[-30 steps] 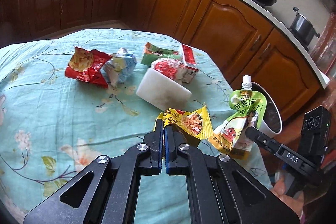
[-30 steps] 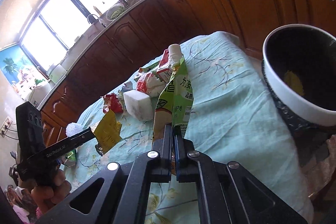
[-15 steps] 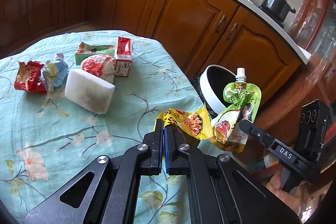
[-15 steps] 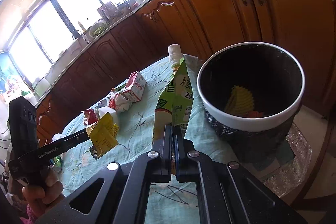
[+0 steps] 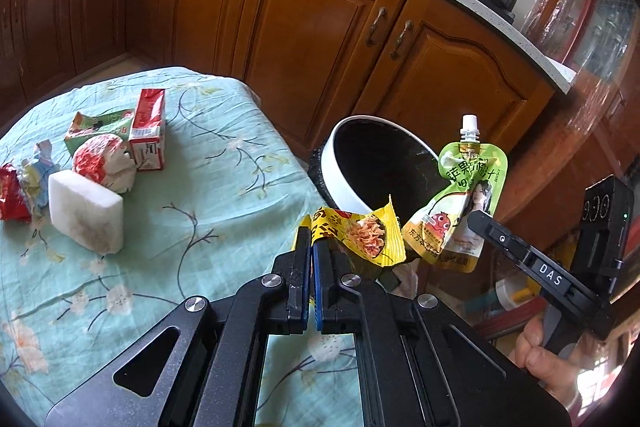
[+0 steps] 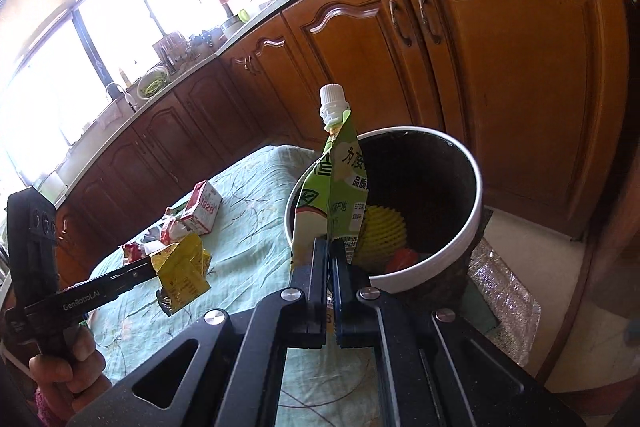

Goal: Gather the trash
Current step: 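Carry both packets over the bin and open both tools to drop them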

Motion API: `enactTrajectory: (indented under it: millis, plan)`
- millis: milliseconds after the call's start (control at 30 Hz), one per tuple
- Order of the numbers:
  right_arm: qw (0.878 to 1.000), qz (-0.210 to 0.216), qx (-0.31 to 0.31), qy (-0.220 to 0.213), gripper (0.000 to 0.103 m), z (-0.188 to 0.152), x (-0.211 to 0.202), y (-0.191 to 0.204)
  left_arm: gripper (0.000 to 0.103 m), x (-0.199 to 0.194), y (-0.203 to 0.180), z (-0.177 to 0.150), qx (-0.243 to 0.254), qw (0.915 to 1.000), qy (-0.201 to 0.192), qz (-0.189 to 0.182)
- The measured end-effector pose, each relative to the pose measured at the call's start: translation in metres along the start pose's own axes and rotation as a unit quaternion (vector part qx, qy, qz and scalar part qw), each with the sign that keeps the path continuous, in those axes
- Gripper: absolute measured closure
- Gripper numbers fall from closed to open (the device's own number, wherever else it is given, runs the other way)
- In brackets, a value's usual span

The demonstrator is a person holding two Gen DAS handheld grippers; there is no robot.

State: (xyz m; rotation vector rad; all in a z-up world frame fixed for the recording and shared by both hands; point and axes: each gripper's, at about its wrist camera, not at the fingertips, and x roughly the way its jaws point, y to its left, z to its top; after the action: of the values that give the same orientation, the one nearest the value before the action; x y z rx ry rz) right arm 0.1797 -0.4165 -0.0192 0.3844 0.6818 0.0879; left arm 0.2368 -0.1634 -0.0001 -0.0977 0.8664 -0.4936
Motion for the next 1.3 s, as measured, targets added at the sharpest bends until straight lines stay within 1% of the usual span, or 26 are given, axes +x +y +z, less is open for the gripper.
enactTrajectory:
  millis: [200,333,767,1100,1133,1167,1267,1300]
  plan:
    - [0.999,-0.03,-0.009,-0.012,0.101,0.014,-0.001,-0.013,0.102,0.021,-0.025,0.018,0.022,0.9997,0.004,-0.009]
    - [0.999,-0.045,-0.015,-0.009,0.101,0.023,0.006,-0.016,0.102,0.038,-0.039,0.032,0.032,0.9994,0.01,-0.011]
    - [0.997,-0.071,-0.032,0.024,0.101,0.042,0.035,-0.029,0.102,0.096,-0.07,0.061,0.07,0.9966,0.043,0.007]
    - [0.995,-0.078,-0.032,0.048,0.101,0.047,0.053,-0.04,0.102,0.125,-0.081,0.065,0.082,0.9941,0.07,0.012]
    - [0.995,-0.08,-0.031,0.05,0.1,0.047,0.055,-0.041,0.101,0.127,-0.082,0.065,0.084,0.9938,0.071,0.012]
    - [0.995,-0.081,-0.029,0.05,0.096,0.048,0.056,-0.042,0.101,0.128,-0.08,0.066,0.086,0.9936,0.073,0.012]
    - [0.995,-0.081,-0.019,0.05,0.095,0.048,0.057,-0.046,0.095,0.132,-0.083,0.065,0.091,0.9924,0.081,0.014]
    - [0.996,-0.079,-0.013,0.05,0.094,0.048,0.056,-0.048,0.088,0.133,-0.083,0.065,0.091,0.9922,0.083,0.015]
